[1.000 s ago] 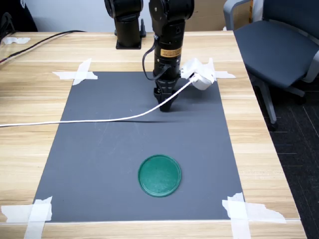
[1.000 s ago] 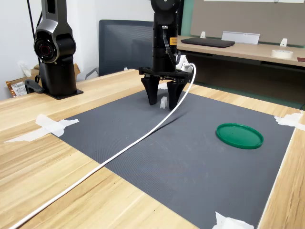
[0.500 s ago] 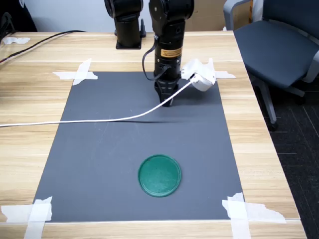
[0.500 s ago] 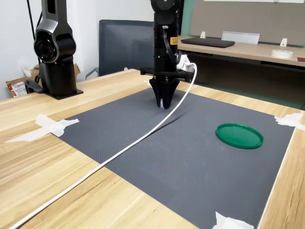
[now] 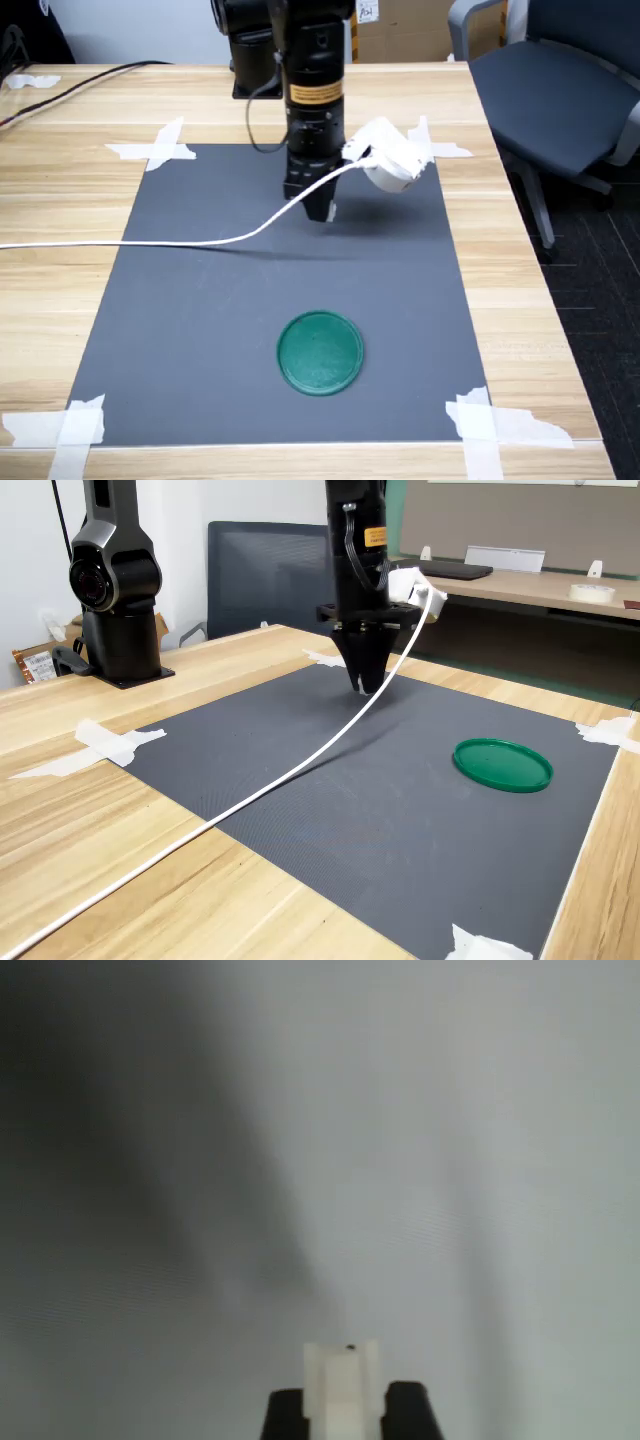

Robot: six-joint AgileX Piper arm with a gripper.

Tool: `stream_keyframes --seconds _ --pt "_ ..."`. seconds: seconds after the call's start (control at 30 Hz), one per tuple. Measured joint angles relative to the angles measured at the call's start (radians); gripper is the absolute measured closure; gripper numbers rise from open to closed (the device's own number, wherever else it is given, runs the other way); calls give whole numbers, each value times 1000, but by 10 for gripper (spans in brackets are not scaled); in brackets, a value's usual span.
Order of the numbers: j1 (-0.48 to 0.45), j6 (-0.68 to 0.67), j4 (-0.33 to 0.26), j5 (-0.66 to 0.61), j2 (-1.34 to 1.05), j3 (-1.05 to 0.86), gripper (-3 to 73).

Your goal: Grasp a white terminal and put it in the green lid.

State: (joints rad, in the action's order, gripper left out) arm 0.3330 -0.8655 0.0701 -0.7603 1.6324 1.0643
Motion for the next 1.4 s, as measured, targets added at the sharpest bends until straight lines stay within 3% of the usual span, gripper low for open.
stream_keyframes --seconds 0.23,0.4,0.6,0.87,1.4 --pt "-95 6 -53 -75 10 193 623" --pt "-129 63 -55 -159 68 317 623" --pt "-131 207 -31 -250 169 440 623" --pt "-132 341 10 -266 311 584 623" --pt "-132 282 -80 -311 449 669 623"
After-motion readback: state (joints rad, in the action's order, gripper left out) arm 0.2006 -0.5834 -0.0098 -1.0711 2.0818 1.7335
